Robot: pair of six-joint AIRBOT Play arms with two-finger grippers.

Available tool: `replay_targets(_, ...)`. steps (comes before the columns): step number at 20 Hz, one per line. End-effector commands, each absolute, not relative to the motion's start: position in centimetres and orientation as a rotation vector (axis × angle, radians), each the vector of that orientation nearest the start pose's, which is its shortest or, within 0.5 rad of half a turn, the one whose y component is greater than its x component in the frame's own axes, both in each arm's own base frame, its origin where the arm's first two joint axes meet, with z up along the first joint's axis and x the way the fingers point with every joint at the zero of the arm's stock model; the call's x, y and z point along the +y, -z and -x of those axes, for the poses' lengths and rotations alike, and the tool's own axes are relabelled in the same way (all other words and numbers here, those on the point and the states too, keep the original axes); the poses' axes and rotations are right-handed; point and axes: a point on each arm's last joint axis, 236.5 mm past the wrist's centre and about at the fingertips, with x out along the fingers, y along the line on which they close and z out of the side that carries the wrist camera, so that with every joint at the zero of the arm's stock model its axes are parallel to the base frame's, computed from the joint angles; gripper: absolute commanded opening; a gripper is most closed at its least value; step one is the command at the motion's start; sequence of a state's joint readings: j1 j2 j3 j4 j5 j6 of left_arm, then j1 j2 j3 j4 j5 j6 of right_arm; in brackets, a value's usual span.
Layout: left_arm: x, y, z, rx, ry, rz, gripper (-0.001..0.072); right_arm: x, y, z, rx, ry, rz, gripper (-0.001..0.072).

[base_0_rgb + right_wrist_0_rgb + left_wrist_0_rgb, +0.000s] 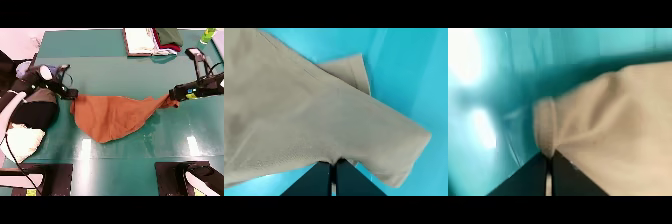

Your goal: Fold the shirts.

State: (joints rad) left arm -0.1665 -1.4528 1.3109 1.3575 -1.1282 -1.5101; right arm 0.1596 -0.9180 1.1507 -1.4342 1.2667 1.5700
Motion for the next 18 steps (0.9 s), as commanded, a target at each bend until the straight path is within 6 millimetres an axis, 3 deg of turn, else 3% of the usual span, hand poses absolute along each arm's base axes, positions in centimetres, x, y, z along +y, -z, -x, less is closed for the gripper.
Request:
replay_targets(1,-9.9,-12.4,-44.2,0.982,0.258,-0.045,0.0027,8.4,-19.6,-34.0,0.867,-0.248,-0.018,0.0016)
replay_targets(3,-8.7,-24.7,-43.2,0.698,0.231,-0.072,0.0027,8.5,-27.0,-34.4,0.696,-0.258,-0.021,0.0016)
replay_targets(5,-7.8,-36.2,-39.0,0.429,0.224,-0.071,0.0027,8.3,-34.2,-33.4,0.531,-0.266,-0.023,0.0016)
replay_targets(6,-7.3,-40.9,-36.0,0.311,0.226,-0.076,0.0027,8.1,-37.2,-32.5,0.464,-0.271,-0.015,0.0016)
replay_targets(8,-6.3,-47.4,-30.1,0.131,0.222,-0.065,0.0027,7.6,-41.9,-30.3,0.359,-0.27,0.008,0.0016)
replay_targets(10,-5.5,-51.0,-25.6,0.015,0.218,-0.059,0.0026,6.1,-44.6,-28.3,0.306,-0.226,0.029,0.0016)
replay_targets(13,-4.9,-54.6,-21.9,-0.109,0.212,-0.057,0.0026,4.0,-46.0,-26.3,0.291,-0.153,0.052,0.0016)
replay_targets(16,-4.7,-56.8,-21.3,-0.193,0.208,-0.048,0.0025,3.5,-45.4,-26.1,0.32,-0.135,0.056,0.0016)
replay_targets(18,-5.1,-55.7,-23.7,-0.148,0.21,-0.051,0.0026,3.8,-43.2,-27.2,0.385,-0.135,0.05,0.0016)
